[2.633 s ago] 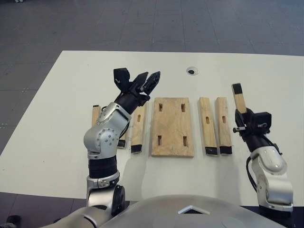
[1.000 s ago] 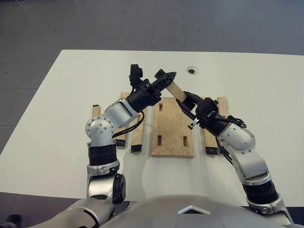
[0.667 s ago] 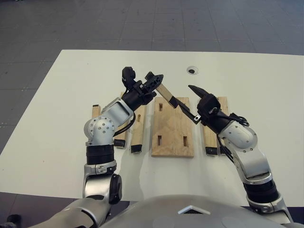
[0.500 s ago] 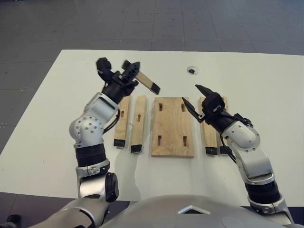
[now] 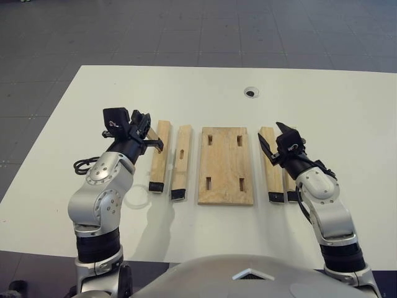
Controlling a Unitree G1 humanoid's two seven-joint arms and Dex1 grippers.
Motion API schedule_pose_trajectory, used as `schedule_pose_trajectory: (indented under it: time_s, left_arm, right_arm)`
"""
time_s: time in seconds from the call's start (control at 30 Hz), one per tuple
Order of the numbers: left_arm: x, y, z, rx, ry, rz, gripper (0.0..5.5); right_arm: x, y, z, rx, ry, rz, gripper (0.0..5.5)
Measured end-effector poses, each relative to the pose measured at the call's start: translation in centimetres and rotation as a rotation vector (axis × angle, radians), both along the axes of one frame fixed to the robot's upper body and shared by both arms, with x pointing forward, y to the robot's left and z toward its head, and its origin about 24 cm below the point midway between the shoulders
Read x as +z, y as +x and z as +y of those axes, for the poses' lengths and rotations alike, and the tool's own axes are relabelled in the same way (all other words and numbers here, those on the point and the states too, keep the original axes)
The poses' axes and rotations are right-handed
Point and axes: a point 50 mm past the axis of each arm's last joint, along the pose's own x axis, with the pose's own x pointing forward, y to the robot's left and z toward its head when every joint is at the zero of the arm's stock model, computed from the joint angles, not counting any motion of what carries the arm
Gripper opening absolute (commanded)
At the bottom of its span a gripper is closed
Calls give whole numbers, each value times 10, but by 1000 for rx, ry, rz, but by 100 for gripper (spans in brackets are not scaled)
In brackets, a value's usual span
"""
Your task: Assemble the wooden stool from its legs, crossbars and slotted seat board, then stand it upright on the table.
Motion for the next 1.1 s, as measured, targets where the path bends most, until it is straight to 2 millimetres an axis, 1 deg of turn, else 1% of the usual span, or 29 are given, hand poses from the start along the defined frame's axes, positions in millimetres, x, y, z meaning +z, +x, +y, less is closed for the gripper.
schedule_pose_trajectory:
  time_s: [0.17, 0.27, 0.5, 0.6, 0.67, 0.87, 0.93, 1.1]
  left_arm:
    - [-6, -3, 1, 24, 47, 21, 43]
    - [-6, -3, 3, 33, 64, 19, 43]
    - [-10, -2, 3, 49, 41, 7, 43]
    - [-11, 1, 3, 54, 28, 12, 43]
    - [-16, 4, 3, 51, 37, 36, 43]
    - [-20, 8, 3, 38, 55, 53, 43]
    - [-22, 5, 4, 42, 66, 54, 43]
    - [-28, -6, 6, 42, 103, -24, 43]
  right_arm:
    - [0, 0, 0, 4, -1, 2, 286]
    - [-2, -2, -1, 3, -1, 11, 286]
    - [-1, -3, -1, 2, -9, 5, 286]
    - [-1, -3, -1, 2, -12, 5, 286]
    - [-1, -3, -1, 0, -15, 4, 286]
    - [-2, -3, -1, -3, -14, 9, 286]
    - [-2, -3, -1, -3, -14, 9, 286]
    - [-1, -4, -1, -4, -14, 8, 286]
